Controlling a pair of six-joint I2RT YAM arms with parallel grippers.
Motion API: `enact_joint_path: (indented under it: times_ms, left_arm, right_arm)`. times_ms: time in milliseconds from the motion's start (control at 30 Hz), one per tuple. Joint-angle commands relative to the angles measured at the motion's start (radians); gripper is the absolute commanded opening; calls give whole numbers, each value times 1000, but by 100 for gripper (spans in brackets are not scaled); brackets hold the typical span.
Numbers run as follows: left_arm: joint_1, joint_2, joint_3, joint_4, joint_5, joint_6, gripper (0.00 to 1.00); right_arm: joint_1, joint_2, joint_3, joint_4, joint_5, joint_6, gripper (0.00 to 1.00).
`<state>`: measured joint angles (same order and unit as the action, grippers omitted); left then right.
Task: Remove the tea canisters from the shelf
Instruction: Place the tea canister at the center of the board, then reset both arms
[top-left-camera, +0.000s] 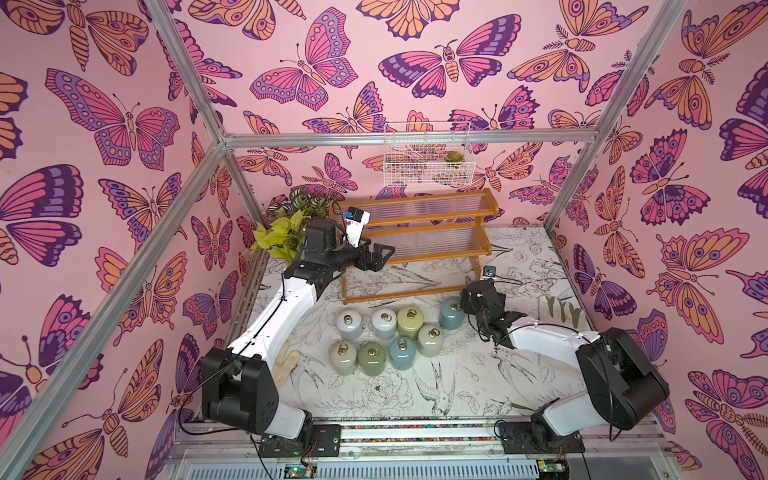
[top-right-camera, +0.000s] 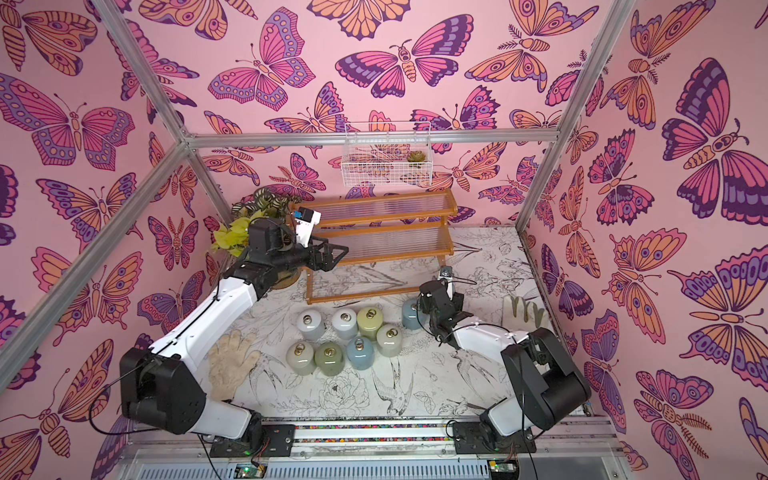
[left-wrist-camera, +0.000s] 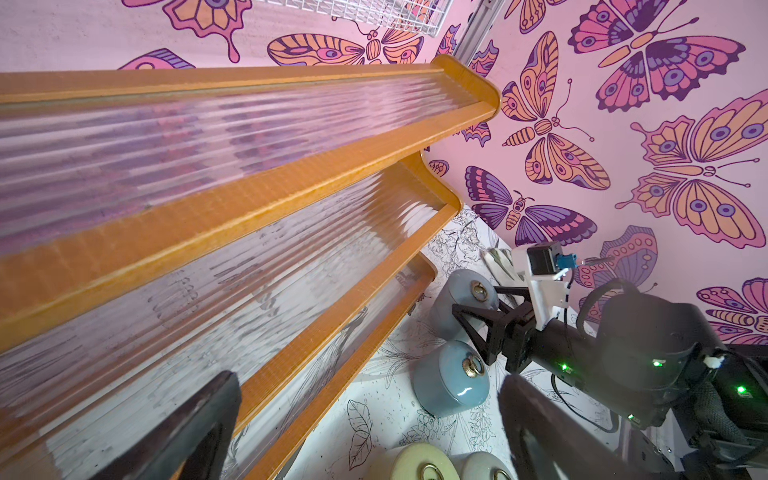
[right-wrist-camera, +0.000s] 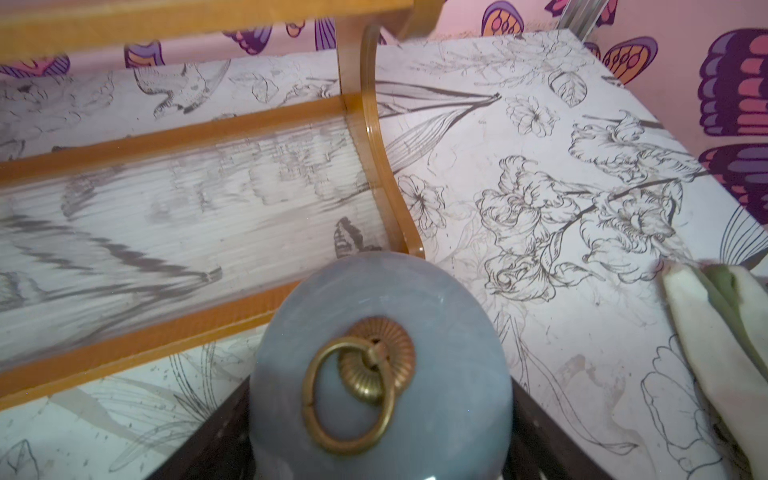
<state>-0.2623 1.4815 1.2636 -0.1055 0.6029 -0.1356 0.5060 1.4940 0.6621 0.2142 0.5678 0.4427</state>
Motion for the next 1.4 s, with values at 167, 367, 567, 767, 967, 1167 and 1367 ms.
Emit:
enact_joint_path:
  times_ms: [167, 367, 567, 767, 967, 1167, 1367]
  left_arm:
    - [-2, 8, 20, -3, 14, -2, 100]
    - [-2, 2, 13, -3, 2, -1, 100]
    - [-3, -2, 12, -3, 1, -5, 100]
    - [-2, -11, 6, -3, -10, -2, 100]
    - [-2, -26, -1, -3, -45, -16, 100]
    - [-2, -60, 10, -73, -249, -75, 100]
    - [-2, -45, 158, -384, -493, -83, 100]
  right_arm:
    - [2, -18, -30, 27, -2, 85, 67]
    - [5, -26, -49, 21, 4, 90, 72]
    - [5, -43, -52, -2, 27, 88, 85]
    - [5, -77, -37, -43, 26, 75, 99]
    - [5, -148, 13, -120, 57, 36, 99]
    - [-79, -202, 71, -167, 171, -82, 99]
    - [-295, -159, 76, -152, 131, -152, 99]
